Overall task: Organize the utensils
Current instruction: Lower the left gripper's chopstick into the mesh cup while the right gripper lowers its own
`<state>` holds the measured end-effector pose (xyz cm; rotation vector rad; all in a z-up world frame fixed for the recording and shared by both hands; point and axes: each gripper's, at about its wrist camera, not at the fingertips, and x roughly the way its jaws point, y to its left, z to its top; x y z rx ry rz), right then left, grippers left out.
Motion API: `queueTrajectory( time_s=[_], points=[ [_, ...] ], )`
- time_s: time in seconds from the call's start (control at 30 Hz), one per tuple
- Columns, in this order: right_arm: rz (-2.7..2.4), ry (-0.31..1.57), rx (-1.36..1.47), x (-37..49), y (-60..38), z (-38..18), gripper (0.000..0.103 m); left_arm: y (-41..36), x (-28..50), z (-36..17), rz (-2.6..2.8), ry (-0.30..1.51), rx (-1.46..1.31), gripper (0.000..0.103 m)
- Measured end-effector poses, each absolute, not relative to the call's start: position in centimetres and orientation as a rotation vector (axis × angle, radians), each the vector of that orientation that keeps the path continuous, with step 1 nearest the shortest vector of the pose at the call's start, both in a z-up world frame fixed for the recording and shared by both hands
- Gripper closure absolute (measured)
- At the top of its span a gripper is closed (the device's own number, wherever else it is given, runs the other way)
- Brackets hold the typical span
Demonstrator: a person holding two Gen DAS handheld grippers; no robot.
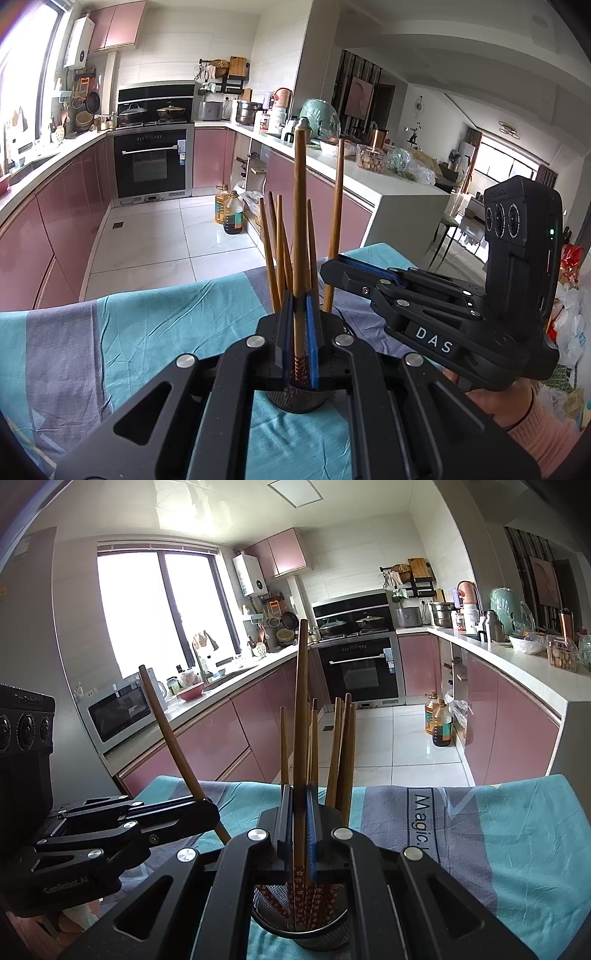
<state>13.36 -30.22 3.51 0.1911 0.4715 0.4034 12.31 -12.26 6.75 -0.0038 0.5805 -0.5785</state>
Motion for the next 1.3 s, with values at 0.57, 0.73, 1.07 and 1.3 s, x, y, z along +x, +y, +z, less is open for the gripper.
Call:
queueTrajectory(
  time_s=[0.57,0.73,1.07,1.3],
  points=[
    [0.400,0.489,0.203,13.4,-30.2,2.4,0.097,-12.4,12.8,5.6,-0.577,0.601,0.014,0.095],
    [0.400,0.496,0.207,13.5,-30.2,2.1,0.097,-12.2,13.0,5.3,-0.578,0.606,0.021,0.095],
    [0.400,0.509,0.213,13.8,-30.1,1.6,0.097,-12.7,13.1,4.6,-0.585,0.624,0.039,0.095],
    [0.401,0.519,0.217,14.0,-30.1,1.2,0.097,-12.8,13.4,4.3,-0.583,0.630,0.045,0.095]
  ],
)
